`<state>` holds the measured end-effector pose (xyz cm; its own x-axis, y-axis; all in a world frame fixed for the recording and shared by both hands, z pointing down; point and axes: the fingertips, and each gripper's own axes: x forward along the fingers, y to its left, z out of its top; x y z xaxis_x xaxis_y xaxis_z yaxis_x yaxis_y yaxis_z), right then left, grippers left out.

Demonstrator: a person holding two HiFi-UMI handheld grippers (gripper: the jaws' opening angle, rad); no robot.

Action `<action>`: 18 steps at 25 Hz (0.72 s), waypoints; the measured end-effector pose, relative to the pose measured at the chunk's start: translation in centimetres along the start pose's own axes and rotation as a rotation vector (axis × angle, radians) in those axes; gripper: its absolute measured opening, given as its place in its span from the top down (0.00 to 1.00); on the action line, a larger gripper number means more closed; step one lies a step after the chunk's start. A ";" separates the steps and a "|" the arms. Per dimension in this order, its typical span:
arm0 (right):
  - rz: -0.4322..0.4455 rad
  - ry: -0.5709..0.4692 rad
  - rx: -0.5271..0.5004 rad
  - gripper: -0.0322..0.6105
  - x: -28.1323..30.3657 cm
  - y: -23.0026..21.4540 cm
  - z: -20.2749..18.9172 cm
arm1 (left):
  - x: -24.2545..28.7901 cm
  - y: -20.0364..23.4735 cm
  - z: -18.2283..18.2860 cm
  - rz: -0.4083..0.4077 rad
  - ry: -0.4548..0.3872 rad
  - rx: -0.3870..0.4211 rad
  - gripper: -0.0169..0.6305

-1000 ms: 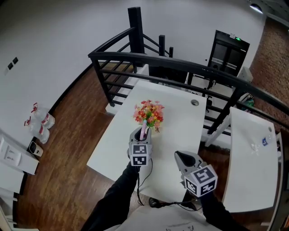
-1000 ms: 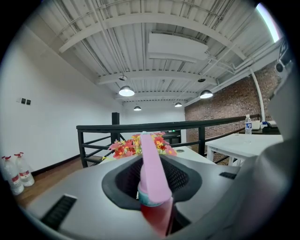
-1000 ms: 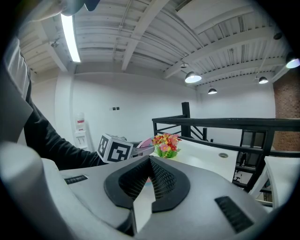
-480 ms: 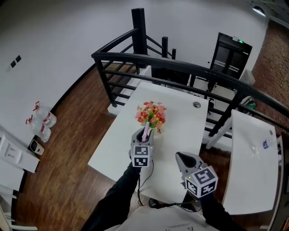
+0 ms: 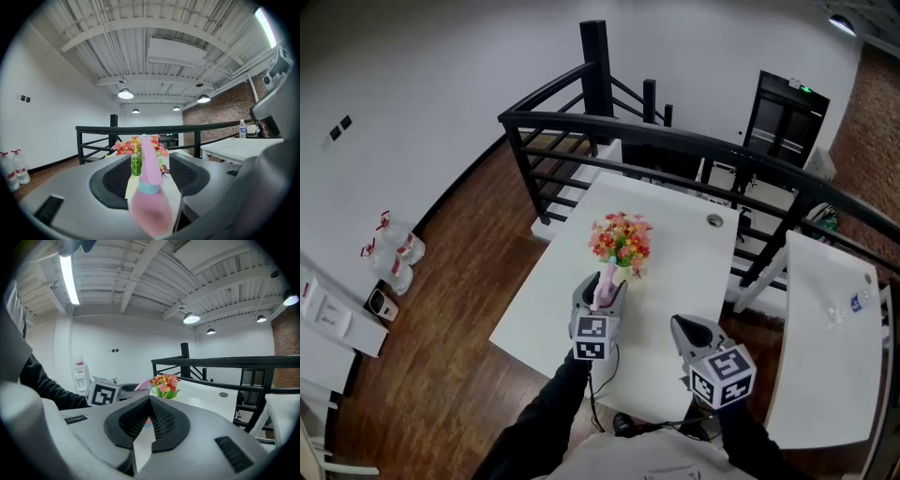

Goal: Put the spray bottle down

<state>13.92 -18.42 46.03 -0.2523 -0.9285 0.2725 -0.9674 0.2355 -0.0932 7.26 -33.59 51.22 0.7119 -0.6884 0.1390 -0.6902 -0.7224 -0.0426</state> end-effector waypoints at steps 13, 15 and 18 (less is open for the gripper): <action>-0.080 -0.150 -0.036 0.98 -1.3 -0.9 3.9 | -15.8 0.6 4.6 0.039 -0.021 -0.097 0.99; -0.067 -0.173 -0.037 0.98 -1.5 -0.5 4.7 | -16.7 0.4 6.0 0.025 -0.028 -0.101 0.99; -0.050 -0.215 -0.030 0.98 -2.0 0.3 6.1 | -17.4 -0.4 7.7 -0.011 -0.024 -0.091 0.99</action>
<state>14.26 -18.26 39.57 -0.1966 -0.9783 0.0649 -0.9796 0.1932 -0.0551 -3.92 -21.83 41.17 0.7214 -0.6828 0.1154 -0.6907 -0.7214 0.0492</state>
